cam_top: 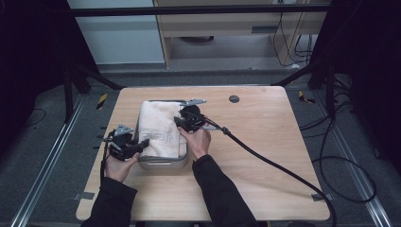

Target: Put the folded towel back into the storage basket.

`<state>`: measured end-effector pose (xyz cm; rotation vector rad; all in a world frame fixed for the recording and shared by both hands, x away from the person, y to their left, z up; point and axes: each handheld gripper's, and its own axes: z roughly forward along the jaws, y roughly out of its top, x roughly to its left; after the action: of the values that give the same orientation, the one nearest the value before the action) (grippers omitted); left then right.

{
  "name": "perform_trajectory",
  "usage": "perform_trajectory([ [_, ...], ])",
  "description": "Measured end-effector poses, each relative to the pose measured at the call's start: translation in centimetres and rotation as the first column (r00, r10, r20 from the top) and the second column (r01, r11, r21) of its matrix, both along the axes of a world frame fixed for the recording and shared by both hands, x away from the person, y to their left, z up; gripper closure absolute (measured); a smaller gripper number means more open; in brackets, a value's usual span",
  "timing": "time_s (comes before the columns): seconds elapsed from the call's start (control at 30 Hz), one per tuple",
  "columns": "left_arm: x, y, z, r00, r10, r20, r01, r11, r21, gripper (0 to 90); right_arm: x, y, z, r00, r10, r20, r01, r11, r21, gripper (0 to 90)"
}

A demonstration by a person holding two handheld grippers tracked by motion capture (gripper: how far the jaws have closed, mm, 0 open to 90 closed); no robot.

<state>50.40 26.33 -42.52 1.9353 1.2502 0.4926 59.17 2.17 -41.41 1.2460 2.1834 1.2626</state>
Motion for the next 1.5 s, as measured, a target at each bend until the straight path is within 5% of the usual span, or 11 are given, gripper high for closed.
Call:
perform_trajectory([
  [0.23,0.2,0.0,-0.2,0.9999,0.015,-0.002,-0.015,0.9994,0.031,59.0,0.0,0.0,-0.3,0.9999,0.010,0.005,-0.010,0.9996,-0.026,62.2],
  [0.37,0.2,0.0,-0.1,0.9994,0.033,0.011,-0.034,0.9980,0.054,51.8,-0.1,0.1,-0.3,0.9987,0.013,0.049,-0.010,0.9980,-0.062,57.5],
  [0.73,-1.0,0.6,2.0,0.9902,0.030,0.136,-0.028,0.9994,-0.022,45.7,-1.0,-1.0,2.0,0.9884,0.044,0.145,-0.041,0.9988,-0.027,44.2],
  [0.9,-1.3,0.9,2.5,0.9875,0.028,0.155,-0.021,0.9985,-0.050,45.2,-1.5,-2.1,2.8,0.9847,0.046,0.168,-0.047,0.9989,0.001,37.1],
  [1.03,-1.7,1.2,2.7,0.9850,0.030,0.170,-0.021,0.9981,-0.059,42.8,-2.3,-4.4,3.9,0.9817,0.046,0.185,-0.051,0.9984,0.025,28.6],
  [1.17,-1.8,1.6,2.9,0.9835,0.033,0.178,-0.022,0.9980,-0.058,40.8,-3.3,-6.5,4.5,0.9780,0.070,0.196,-0.069,0.9976,-0.012,26.3],
  [1.5,-2.9,2.0,2.4,0.9779,0.038,0.205,-0.030,0.9987,-0.042,31.7,-6.3,-13.4,4.5,0.9805,0.035,0.194,-0.044,0.9982,0.041,24.3],
])
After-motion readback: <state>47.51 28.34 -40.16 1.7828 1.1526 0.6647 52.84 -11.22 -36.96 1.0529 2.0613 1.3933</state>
